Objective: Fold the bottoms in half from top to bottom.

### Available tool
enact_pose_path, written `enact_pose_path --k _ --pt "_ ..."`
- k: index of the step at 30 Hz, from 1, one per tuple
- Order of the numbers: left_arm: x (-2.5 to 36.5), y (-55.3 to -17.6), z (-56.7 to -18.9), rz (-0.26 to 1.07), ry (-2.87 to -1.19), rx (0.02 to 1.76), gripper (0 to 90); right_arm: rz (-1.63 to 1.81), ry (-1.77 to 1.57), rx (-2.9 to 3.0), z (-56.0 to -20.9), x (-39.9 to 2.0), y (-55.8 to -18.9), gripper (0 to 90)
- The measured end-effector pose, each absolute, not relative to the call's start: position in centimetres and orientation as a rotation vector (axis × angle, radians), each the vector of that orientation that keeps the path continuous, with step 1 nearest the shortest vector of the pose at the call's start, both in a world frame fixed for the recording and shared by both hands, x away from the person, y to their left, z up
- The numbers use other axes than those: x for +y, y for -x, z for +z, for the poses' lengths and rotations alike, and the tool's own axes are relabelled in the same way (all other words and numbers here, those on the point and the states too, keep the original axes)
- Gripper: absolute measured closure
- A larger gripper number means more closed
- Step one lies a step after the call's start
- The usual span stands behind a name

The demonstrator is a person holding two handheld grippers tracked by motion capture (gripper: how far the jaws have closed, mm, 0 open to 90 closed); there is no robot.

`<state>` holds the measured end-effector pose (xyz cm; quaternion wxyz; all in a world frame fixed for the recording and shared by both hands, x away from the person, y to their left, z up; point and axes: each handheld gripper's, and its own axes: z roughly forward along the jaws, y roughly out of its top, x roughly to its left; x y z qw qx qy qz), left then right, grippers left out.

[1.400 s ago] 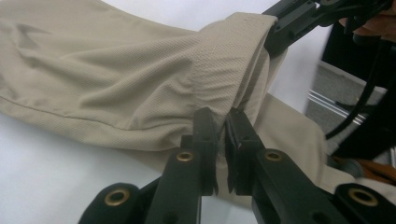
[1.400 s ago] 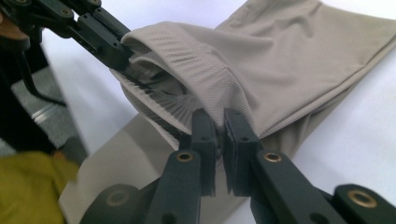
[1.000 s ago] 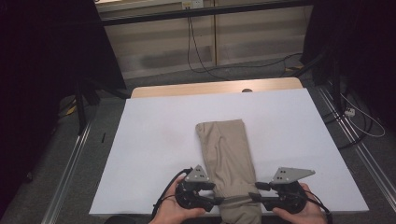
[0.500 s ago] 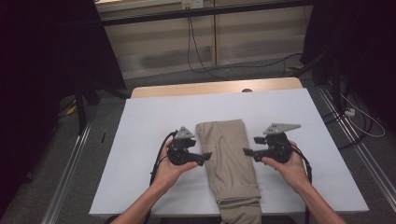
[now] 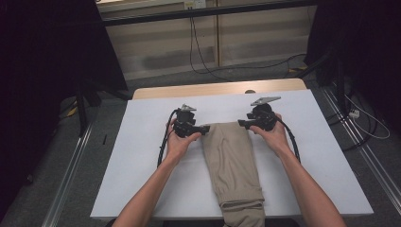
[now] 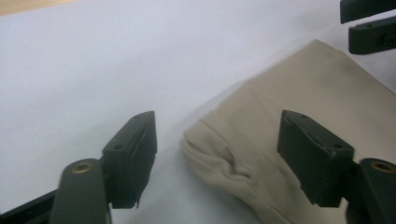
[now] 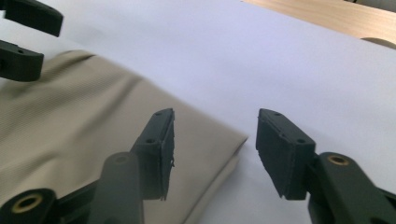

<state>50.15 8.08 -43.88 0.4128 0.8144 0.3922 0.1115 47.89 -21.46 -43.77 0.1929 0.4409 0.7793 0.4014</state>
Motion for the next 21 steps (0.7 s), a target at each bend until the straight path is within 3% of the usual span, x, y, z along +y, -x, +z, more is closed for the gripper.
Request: enact_pose_path --k 8,11,15,21 --pt "8.3 -51.5 -45.8 0.25 -2.101 1.021 30.4 1.125 -1.305 2.214 -45.0 -21.4 -50.6 43.2" --pt "8.5 -51.5 -45.6 0.276 -2.106 1.026 40.3 1.081 -1.312 2.251 -45.8 -20.9 -50.7 40.6" --pt "8.5 -51.6 -45.6 0.264 -2.104 1.035 41.9 1.039 -1.299 2.256 -46.0 -20.4 -50.6 39.3" --pt "8.4 -51.6 -45.8 0.165 -2.063 0.991 45.4 1.034 -1.298 2.299 -45.7 -20.5 -50.3 63.1"
